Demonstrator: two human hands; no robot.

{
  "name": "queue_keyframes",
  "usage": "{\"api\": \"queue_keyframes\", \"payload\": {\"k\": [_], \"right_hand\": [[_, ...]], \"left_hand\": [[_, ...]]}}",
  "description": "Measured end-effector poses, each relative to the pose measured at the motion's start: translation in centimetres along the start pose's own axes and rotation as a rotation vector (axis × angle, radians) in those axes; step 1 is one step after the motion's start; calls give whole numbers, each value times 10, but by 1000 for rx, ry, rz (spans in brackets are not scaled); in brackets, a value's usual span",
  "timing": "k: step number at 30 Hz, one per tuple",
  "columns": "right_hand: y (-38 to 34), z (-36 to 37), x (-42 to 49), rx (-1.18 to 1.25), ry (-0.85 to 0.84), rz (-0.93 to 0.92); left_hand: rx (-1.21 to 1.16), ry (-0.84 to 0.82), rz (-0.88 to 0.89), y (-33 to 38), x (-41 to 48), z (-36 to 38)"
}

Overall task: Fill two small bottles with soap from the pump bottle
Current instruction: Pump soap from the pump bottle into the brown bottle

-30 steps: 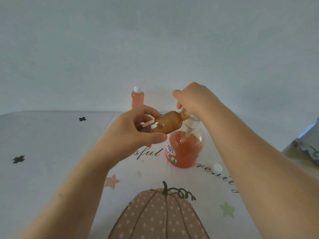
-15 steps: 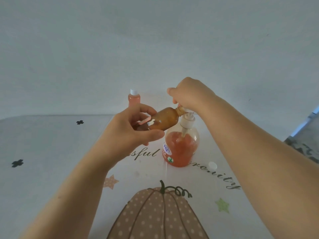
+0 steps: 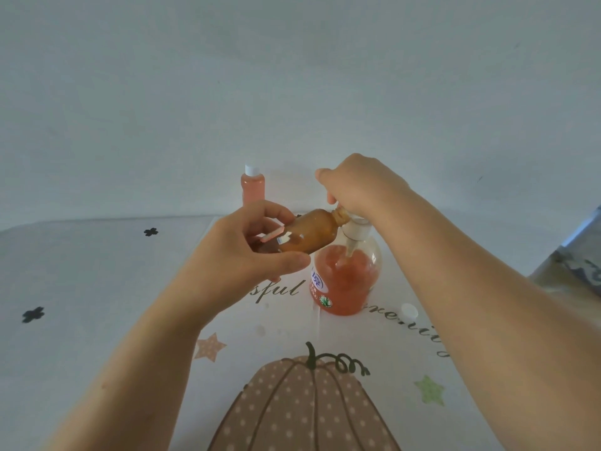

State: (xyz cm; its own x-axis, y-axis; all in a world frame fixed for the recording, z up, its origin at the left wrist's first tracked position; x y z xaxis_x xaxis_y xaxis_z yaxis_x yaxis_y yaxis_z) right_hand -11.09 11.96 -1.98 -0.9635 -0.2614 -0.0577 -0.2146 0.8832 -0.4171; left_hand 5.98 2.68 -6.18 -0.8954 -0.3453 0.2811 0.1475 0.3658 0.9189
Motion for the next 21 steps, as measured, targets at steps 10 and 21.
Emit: {"api": "queue_keyframes", "payload": {"k": [10, 21], "right_hand": [[-8, -22, -10, -51, 71, -38], [-3, -12, -8, -71, 54, -3]], "left_hand": [[-52, 42, 49, 8, -3, -1], [-20, 22, 28, 5, 0, -1]]}}
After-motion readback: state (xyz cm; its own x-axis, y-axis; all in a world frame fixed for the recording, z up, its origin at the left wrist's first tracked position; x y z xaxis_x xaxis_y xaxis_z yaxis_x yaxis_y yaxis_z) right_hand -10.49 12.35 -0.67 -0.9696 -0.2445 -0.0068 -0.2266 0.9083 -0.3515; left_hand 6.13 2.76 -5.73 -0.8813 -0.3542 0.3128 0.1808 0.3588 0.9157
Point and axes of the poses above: each hand's wrist, its own x-axis towards the middle knuckle, its own z-axis out of the palm, y = z × x, the point moved 6 cm from there along x, towards the middle knuckle, and after that the axes turned 9 degrees about z, right-handed, at the moved point
